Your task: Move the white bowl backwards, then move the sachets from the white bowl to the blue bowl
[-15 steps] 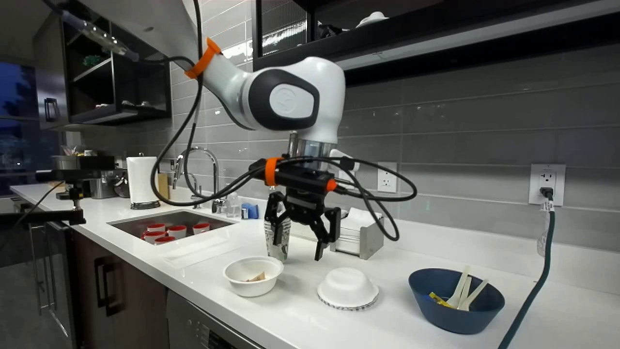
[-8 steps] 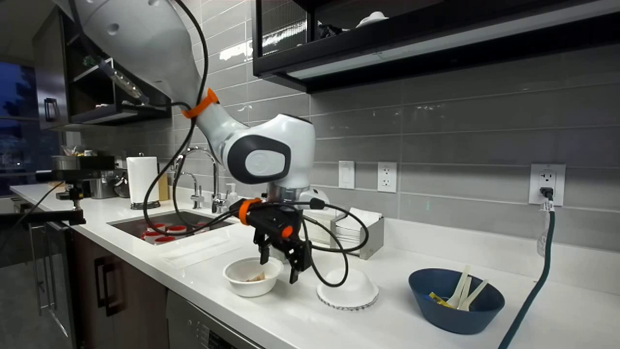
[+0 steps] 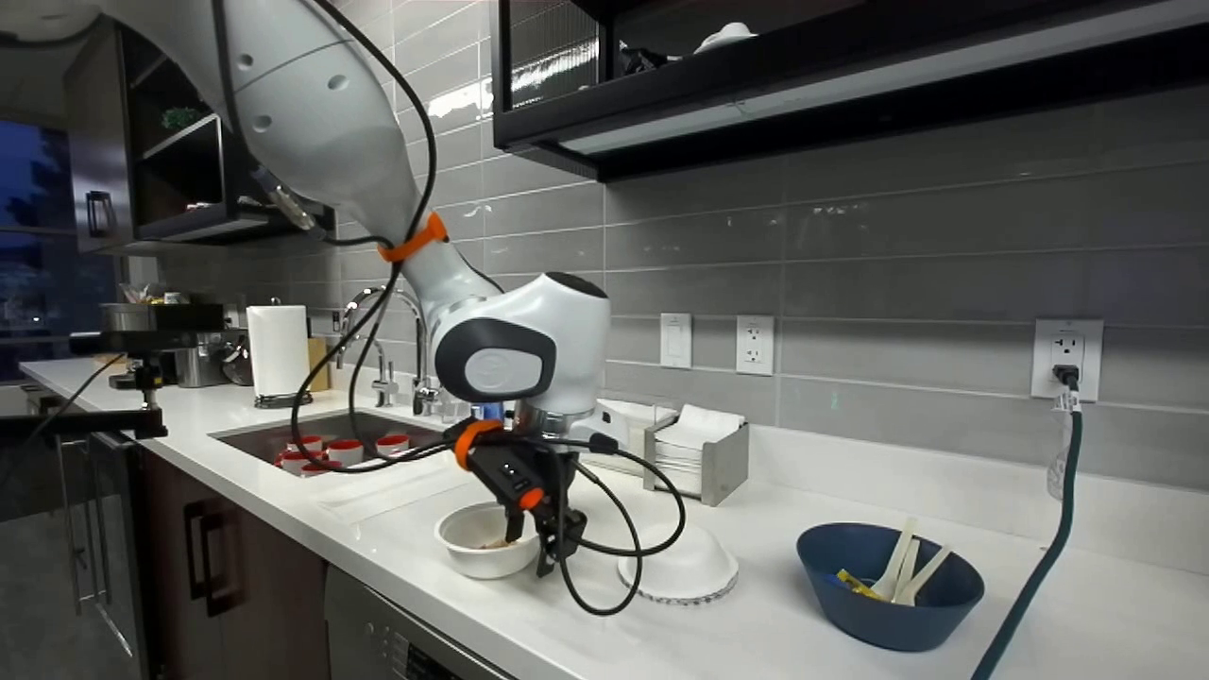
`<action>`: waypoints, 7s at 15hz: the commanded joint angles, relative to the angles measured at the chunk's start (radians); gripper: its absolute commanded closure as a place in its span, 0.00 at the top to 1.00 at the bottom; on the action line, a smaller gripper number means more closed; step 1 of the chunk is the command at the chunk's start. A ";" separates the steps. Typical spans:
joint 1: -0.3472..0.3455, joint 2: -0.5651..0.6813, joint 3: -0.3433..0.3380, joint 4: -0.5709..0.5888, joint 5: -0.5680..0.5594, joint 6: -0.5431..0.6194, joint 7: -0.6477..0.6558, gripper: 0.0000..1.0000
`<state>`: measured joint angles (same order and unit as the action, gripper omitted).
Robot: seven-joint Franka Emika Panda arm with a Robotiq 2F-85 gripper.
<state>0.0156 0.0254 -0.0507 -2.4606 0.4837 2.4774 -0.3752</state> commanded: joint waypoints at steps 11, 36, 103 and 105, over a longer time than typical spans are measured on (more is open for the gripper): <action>-0.024 -0.034 0.014 0.010 0.020 -0.034 0.001 0.09; -0.136 0.463 -0.061 0.663 0.511 0.331 0.437 0.02; -0.071 0.661 -0.114 1.045 -0.485 -0.019 0.688 1.00; -0.077 0.673 -0.106 1.053 -0.479 -0.001 0.676 1.00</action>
<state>-0.0530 0.6861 -0.1668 -1.4186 -0.0013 2.4613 0.3145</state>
